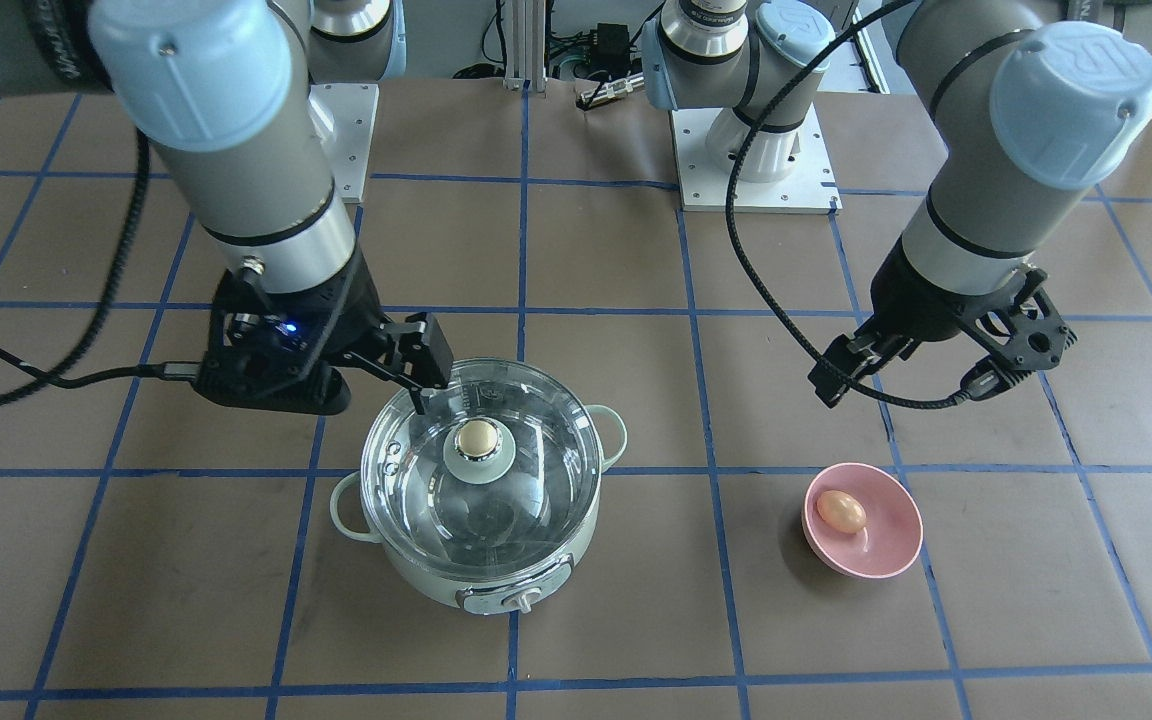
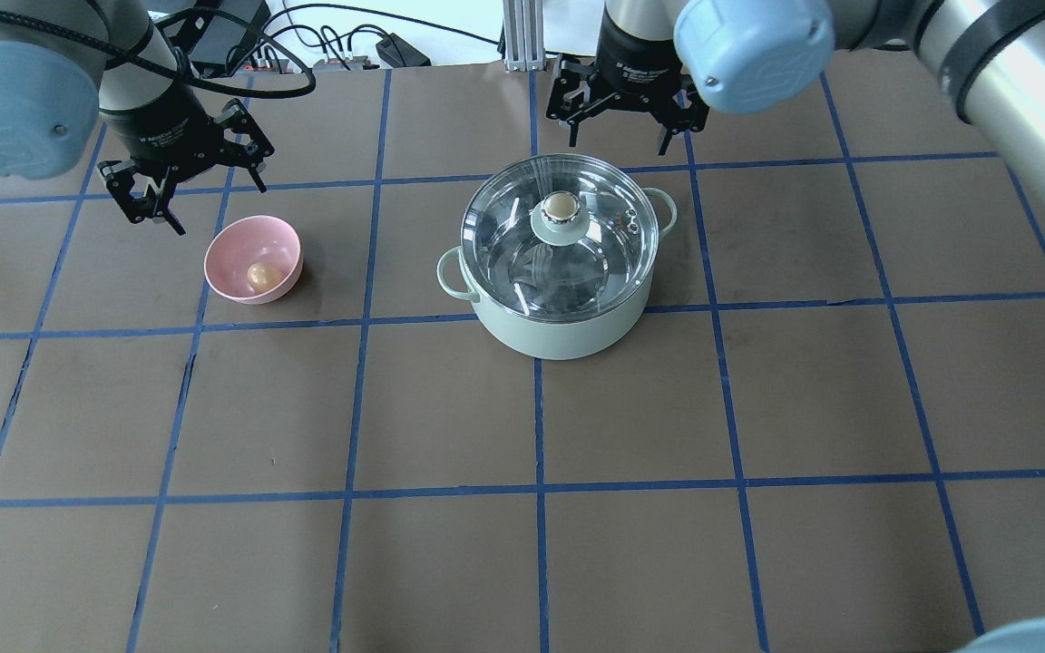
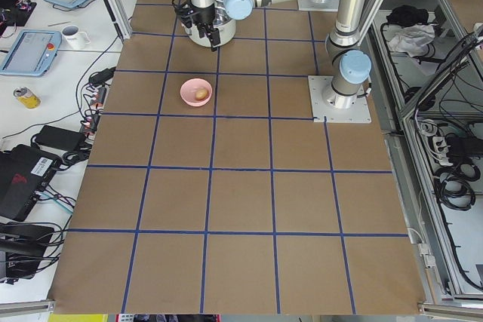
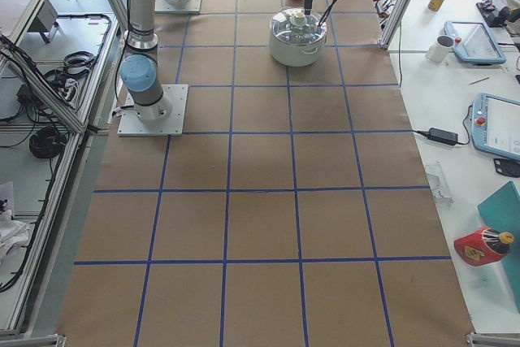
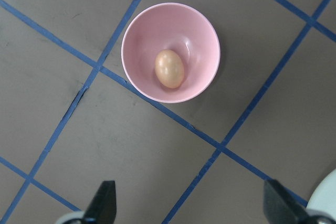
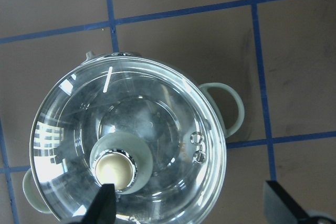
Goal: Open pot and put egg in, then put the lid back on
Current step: 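Move the right gripper to the lid knob while the left moves over the bowl, then grasp the lid knob with the right gripper while the left gripper lowers into the bowl, then lift the glass lid off the pot and carry it farther from the robot, then grasp the tan egg in the pink bowl with the left gripper, then lift the egg and carry it with the left gripper over the pot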
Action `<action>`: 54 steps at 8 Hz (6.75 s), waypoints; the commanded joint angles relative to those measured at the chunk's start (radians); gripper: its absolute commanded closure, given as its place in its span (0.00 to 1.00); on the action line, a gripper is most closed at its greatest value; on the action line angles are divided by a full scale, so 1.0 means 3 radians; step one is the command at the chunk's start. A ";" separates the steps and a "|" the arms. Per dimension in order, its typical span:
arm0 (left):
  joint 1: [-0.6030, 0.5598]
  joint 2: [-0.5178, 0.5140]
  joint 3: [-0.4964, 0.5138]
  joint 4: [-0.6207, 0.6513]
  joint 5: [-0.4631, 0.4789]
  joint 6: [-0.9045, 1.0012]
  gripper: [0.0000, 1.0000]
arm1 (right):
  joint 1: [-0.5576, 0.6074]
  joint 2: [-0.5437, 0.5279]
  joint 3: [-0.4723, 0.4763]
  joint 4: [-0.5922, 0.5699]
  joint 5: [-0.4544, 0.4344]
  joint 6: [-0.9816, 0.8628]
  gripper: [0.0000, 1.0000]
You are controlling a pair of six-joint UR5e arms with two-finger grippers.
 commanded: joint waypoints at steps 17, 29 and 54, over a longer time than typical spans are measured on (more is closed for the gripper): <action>0.0428 -0.0954 -0.0377 0.1189 -0.0155 -0.0382 0.14 | 0.0257 0.0380 0.0152 -0.0214 0.0110 0.0183 1.00; 0.0423 -0.1107 -0.0479 0.1281 -0.0268 -0.0361 0.22 | -0.0981 -0.0433 0.0183 0.0666 -0.0033 -0.1662 1.00; -0.0854 -0.0298 0.0221 0.0778 -0.0784 -0.1302 0.68 | -0.0981 -0.0468 0.0285 0.0691 -0.0161 -0.1806 1.00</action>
